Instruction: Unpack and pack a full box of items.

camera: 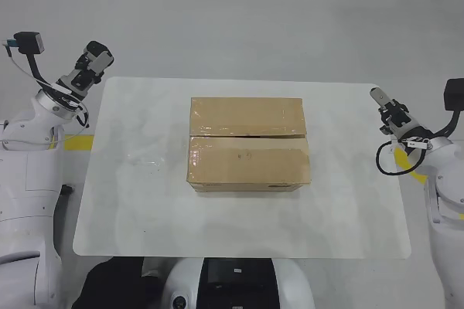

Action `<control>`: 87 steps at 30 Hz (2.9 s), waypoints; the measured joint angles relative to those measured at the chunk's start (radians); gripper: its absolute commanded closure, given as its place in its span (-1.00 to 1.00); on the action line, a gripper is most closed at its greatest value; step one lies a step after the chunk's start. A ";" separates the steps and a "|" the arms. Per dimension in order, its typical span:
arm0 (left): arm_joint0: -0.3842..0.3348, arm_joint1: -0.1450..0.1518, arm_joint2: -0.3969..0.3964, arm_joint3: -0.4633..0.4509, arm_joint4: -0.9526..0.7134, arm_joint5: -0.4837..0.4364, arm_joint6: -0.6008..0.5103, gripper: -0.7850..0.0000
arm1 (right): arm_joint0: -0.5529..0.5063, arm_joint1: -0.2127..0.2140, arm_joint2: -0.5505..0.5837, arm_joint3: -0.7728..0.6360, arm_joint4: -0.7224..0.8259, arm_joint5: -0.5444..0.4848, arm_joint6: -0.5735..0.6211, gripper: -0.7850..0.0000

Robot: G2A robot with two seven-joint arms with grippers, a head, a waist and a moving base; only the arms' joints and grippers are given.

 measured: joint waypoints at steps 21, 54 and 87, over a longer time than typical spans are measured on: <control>0.000 0.000 0.000 0.000 0.000 0.000 0.000 -1.00 | 0.000 0.000 0.000 0.000 0.000 0.000 0.000 -1.00; 0.000 0.000 0.000 0.000 0.000 0.000 0.000 -1.00 | 0.106 0.016 -0.123 0.054 0.179 -0.122 0.447 -1.00; 0.000 0.000 0.000 0.000 0.000 0.000 0.000 -1.00 | 0.189 0.016 -0.177 0.283 0.478 -0.276 0.565 -1.00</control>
